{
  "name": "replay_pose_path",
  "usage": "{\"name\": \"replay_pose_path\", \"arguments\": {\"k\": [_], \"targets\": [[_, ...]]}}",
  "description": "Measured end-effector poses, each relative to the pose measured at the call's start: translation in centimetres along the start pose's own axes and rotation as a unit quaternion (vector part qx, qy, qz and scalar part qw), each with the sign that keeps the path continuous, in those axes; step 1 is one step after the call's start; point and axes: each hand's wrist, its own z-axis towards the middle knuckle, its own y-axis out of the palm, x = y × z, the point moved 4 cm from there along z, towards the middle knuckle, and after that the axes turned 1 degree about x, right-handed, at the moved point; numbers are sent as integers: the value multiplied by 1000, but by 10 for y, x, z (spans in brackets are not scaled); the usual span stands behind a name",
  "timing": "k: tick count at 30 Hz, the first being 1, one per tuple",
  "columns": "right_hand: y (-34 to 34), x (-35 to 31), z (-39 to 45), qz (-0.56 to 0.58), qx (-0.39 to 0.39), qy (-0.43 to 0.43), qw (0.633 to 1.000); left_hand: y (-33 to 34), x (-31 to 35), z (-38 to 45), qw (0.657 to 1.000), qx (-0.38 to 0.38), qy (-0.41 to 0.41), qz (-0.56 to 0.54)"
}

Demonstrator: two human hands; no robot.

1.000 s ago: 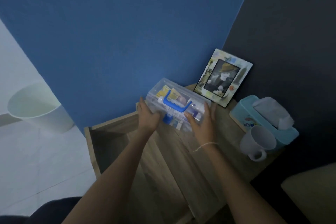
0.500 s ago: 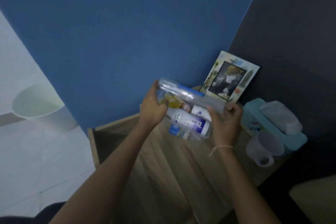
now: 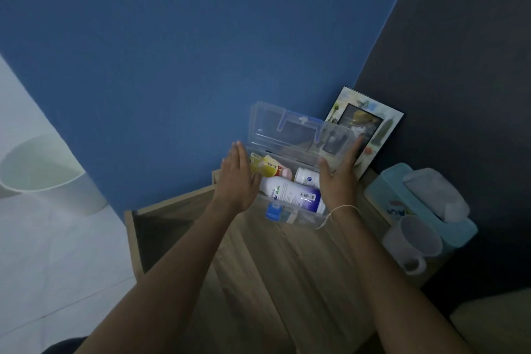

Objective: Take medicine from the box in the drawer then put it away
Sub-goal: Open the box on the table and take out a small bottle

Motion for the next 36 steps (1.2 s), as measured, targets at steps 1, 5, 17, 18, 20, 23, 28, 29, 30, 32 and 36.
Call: {"name": "replay_pose_path", "arguments": {"k": [1,5,17,18,20,23,28,29,30,32,36], "targets": [[6,6,-2,-3,-31,13,999,5,-4,-2,999,-18,-21,25],[23,32,-11,-9,-111,108,988,14,-7,-7,998,-41,-27,49],[7,22,-16,-98,-102,53,989,9,-6,-18,996,-35,-1,79],[10,20,-21,-92,-115,29,989,9,-5,-21,996,-21,2,87],[16,22,-29,-100,-147,9,984,12,-5,-29,994,-4,9,105],[21,29,-32,-114,-167,15,979,18,-8,-36,995,-7,5,102],[24,30,-28,-144,-191,31,971,18,-7,-34,994,-3,12,106],[23,29,-28,-150,-193,32,969,18,-7,-35,994,-5,14,110],[23,29,-28,-156,-195,32,968,17,-8,-35,993,-7,15,113],[22,27,-29,-167,-201,31,965,16,-7,-36,993,-8,19,116],[17,22,-32,-185,-195,15,963,13,-6,-36,991,-12,20,131]]}}
